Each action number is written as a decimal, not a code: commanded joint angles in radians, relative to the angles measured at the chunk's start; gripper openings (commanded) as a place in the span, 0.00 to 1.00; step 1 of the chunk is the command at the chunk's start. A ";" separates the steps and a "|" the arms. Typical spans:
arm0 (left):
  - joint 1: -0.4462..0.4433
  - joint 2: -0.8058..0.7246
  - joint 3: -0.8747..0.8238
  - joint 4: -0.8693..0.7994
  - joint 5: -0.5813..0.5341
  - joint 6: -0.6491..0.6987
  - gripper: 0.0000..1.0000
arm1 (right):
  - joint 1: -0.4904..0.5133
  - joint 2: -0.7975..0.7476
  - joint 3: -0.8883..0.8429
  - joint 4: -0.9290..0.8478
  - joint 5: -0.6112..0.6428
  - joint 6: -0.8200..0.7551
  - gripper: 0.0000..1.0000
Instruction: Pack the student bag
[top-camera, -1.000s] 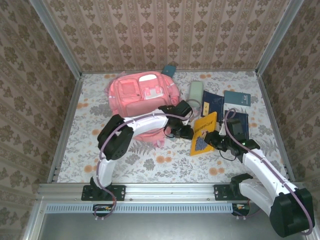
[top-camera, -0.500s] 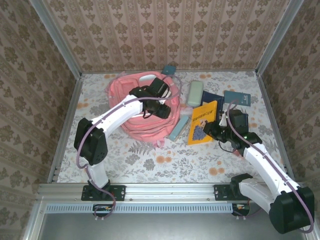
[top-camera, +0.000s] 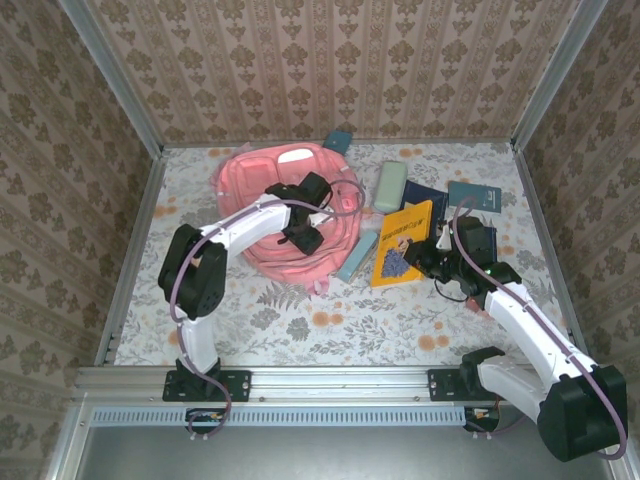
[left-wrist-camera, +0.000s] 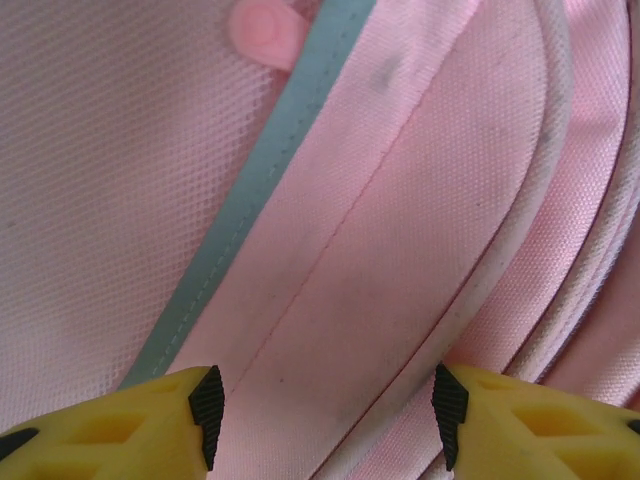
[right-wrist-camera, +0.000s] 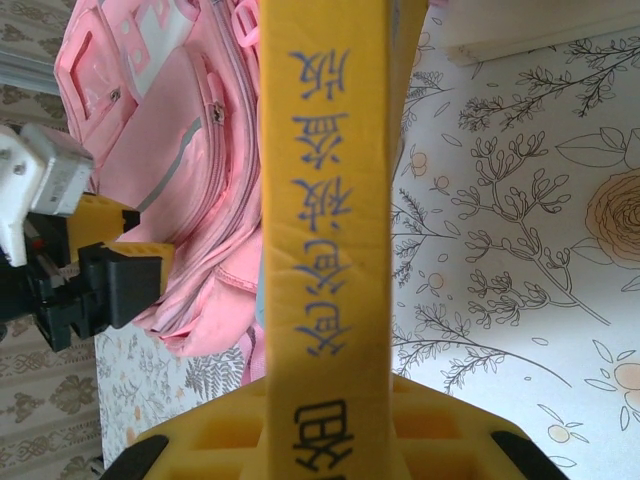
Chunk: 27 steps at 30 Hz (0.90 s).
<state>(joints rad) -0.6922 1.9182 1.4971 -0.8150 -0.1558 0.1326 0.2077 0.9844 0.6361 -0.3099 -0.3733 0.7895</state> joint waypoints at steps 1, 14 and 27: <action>-0.013 0.030 -0.014 0.000 -0.036 0.054 0.62 | 0.006 0.000 0.031 0.082 -0.016 0.011 0.00; -0.017 0.046 -0.033 0.079 -0.203 0.052 0.00 | 0.009 0.002 0.026 0.109 -0.037 0.028 0.00; 0.030 -0.115 0.230 -0.059 -0.057 -0.090 0.00 | 0.011 0.040 0.064 0.310 -0.176 0.107 0.00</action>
<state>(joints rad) -0.6857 1.8683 1.6203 -0.8600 -0.2173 0.1303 0.2123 1.0107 0.6426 -0.1677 -0.4652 0.8589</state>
